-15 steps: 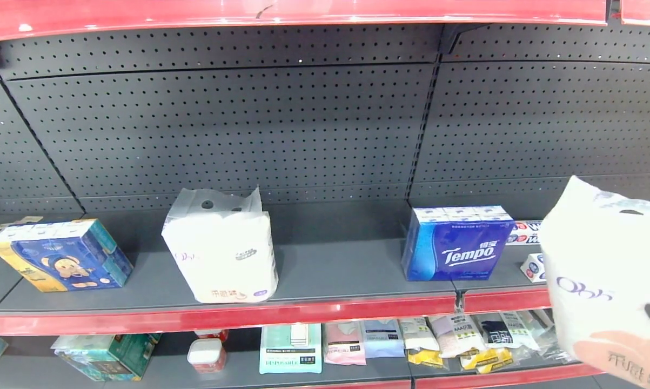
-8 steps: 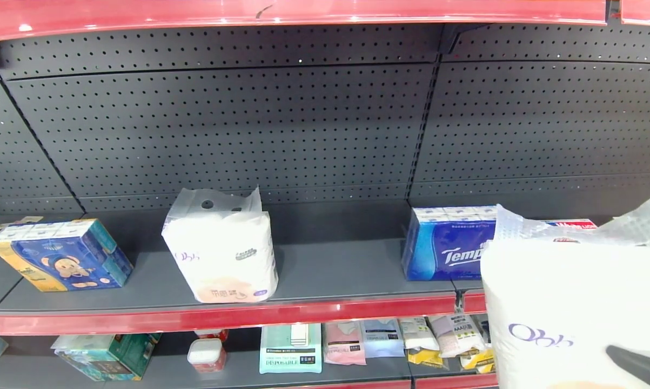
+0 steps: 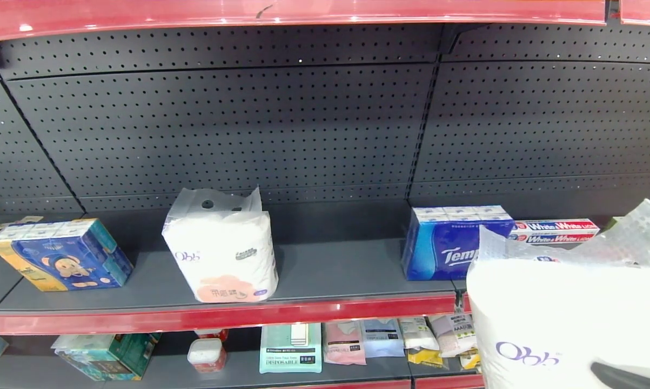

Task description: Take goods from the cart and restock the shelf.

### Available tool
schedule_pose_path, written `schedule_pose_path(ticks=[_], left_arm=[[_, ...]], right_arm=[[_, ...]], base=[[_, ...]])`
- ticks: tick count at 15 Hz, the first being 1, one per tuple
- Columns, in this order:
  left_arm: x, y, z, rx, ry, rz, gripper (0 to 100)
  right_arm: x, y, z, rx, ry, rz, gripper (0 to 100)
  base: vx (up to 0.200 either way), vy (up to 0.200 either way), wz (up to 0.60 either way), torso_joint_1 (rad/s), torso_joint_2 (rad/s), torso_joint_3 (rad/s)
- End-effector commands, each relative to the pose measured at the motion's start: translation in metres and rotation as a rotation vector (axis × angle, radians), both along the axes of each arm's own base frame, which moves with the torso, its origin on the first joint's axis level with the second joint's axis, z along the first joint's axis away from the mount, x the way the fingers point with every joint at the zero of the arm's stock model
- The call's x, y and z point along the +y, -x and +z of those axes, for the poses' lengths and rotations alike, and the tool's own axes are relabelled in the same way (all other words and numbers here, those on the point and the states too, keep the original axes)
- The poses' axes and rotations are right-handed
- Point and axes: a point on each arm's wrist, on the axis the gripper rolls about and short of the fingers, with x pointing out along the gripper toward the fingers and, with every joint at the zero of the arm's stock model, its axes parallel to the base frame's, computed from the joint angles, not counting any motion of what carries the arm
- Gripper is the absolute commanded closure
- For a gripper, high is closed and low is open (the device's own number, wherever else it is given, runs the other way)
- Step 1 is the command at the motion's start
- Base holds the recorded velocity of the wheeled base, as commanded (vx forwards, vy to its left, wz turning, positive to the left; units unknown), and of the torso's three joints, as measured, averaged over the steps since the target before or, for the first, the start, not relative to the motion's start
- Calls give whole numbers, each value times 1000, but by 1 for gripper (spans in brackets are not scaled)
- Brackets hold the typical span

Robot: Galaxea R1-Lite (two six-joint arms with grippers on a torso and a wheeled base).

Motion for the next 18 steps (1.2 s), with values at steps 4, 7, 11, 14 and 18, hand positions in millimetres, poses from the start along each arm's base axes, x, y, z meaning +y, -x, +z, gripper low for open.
schedule_pose_path(ticks=[4, 7, 11, 14, 18], left_arm=[[0, 0, 0, 1, -6, 3, 0], [0, 0, 0, -1, -6, 3, 0], [0, 0, 0, -2, -6, 8, 0], [0, 0, 0, -2, -6, 8, 0], [0, 0, 0, -2, -6, 6, 0]], right_arm=[[0, 1, -1, 0, -1, 1, 100], [0, 1, -1, 0, -1, 1, 100], [-1, 0, -1, 1, 0, -5, 100], [-1, 0, -1, 3, 0, -6, 100], [0, -2, -1, 7, 3, -18, 100]], base=[[0, 0, 150, 1, 2, 1], [0, 0, 600, 4, 6, 2], [0, 0, 600, 6, 1, 1], [0, 0, 600, 2, 1, 2], [0, 0, 600, 2, 4, 2]])
